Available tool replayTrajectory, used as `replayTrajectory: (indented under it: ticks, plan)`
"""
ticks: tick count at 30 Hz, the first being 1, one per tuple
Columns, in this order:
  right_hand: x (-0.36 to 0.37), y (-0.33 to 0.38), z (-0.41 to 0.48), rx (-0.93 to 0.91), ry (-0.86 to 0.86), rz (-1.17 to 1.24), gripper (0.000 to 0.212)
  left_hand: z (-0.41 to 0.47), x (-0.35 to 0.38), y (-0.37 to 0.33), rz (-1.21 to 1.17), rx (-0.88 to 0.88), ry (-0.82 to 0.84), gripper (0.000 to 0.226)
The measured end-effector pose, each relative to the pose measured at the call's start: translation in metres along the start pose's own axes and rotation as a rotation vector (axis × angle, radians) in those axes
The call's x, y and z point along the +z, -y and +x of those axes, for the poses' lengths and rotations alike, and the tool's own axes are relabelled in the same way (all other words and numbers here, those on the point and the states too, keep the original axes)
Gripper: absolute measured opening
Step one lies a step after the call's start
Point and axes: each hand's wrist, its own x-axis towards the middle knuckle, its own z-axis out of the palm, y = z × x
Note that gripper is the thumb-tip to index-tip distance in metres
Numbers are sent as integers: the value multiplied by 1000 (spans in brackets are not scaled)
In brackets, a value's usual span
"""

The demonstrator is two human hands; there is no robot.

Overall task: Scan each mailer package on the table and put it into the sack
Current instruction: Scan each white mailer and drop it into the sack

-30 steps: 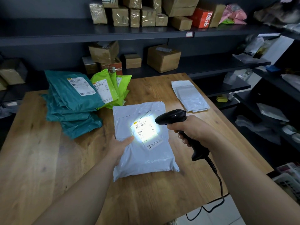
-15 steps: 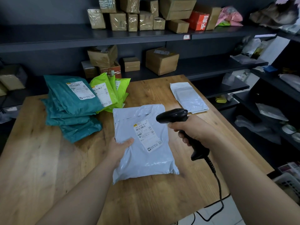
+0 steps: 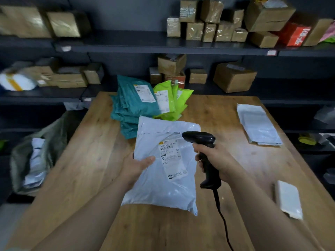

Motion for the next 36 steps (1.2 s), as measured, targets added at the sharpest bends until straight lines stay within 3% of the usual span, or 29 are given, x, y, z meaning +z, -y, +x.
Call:
replayTrajectory:
  ticks: [14,16,21,28,36]
  plan:
    - [238,3,-9,-48,332,-69,19,-92,-235,-15,-303,68,-589,31]
    - [284,6,-11,-37,391,-85,19,-96,-280,-17,-343,72,-640,41]
    - [412,8,-5,-9,460,-118,20,-98,-402,-26,-380,71,-717,44]
    - [579,5,30,30,426,-100,27,-71,-570,-40,-327,-1,-761,45]
    - [664,6,96,97,313,-101,23,26,-671,-40,-292,-101,-725,51]
